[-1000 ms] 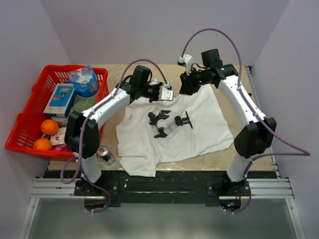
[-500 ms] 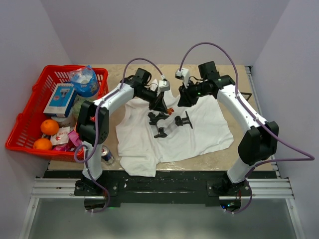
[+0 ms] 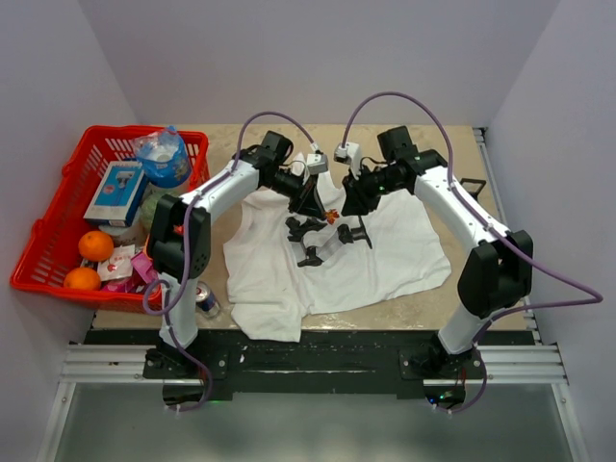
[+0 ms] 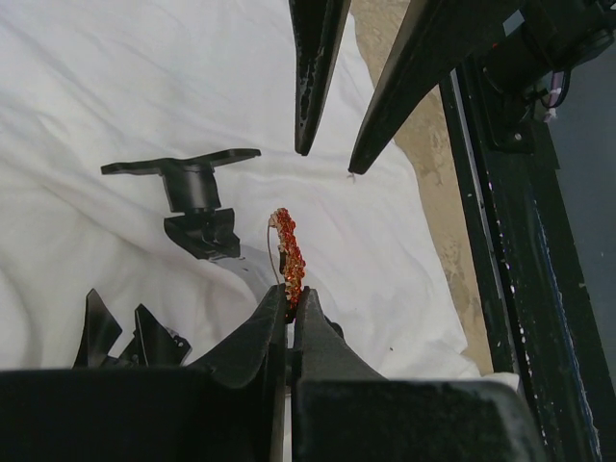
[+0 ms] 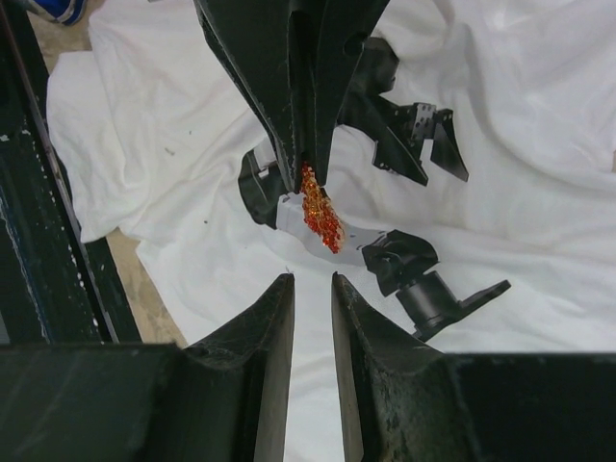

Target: Remove the brooch from the garment

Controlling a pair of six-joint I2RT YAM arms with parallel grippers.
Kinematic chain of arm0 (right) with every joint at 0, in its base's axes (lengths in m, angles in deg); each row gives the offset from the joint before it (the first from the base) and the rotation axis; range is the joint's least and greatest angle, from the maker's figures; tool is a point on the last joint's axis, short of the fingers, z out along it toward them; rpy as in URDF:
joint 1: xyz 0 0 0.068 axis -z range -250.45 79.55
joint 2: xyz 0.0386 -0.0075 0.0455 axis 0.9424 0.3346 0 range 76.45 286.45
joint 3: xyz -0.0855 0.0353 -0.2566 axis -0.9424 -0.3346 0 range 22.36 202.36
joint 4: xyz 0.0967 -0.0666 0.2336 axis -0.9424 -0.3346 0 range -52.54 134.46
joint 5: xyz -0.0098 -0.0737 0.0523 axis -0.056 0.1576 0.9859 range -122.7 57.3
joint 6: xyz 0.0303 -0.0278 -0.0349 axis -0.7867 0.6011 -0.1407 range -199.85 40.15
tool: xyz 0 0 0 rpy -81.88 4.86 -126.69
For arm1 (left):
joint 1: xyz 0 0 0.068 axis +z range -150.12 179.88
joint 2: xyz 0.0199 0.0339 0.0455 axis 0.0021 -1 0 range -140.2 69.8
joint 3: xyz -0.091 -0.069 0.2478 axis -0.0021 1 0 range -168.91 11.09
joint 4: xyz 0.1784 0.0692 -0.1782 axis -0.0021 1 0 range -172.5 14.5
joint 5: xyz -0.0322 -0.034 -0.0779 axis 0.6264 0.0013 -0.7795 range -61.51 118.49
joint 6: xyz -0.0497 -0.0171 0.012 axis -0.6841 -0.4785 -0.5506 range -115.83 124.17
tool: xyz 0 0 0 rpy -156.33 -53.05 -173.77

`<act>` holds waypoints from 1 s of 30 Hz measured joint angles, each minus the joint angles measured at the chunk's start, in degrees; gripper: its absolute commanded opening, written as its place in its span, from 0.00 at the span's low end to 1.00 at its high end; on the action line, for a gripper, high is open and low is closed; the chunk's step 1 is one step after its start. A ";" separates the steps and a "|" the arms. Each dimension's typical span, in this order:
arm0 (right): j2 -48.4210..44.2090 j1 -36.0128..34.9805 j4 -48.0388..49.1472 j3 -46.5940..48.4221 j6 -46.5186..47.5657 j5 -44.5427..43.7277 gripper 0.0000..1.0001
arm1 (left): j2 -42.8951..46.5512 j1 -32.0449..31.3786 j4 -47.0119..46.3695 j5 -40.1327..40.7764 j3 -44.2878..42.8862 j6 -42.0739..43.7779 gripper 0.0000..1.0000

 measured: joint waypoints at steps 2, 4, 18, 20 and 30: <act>0.33 0.00 -0.33 -0.57 0.17 0.09 0.26 | 0.00 0.02 -0.02 -0.37 0.00 -0.09 0.00; 0.85 0.00 -0.70 -0.79 0.39 0.15 0.26 | 0.00 0.00 -0.02 -0.59 0.00 -0.26 0.00; 1.84 -0.66 -0.81 -1.31 -0.39 2.05 0.26 | 0.00 0.37 -4.79 -3.87 0.00 -7.67 0.00; 1.92 -0.68 -0.55 -1.97 -0.94 2.99 0.25 | 0.00 0.72 -6.54 -4.68 0.00 -9.55 0.00; 2.84 -0.61 0.83 -2.78 -4.42 4.74 0.21 | 0.00 1.62 -12.04 -7.58 0.50 -16.35 0.00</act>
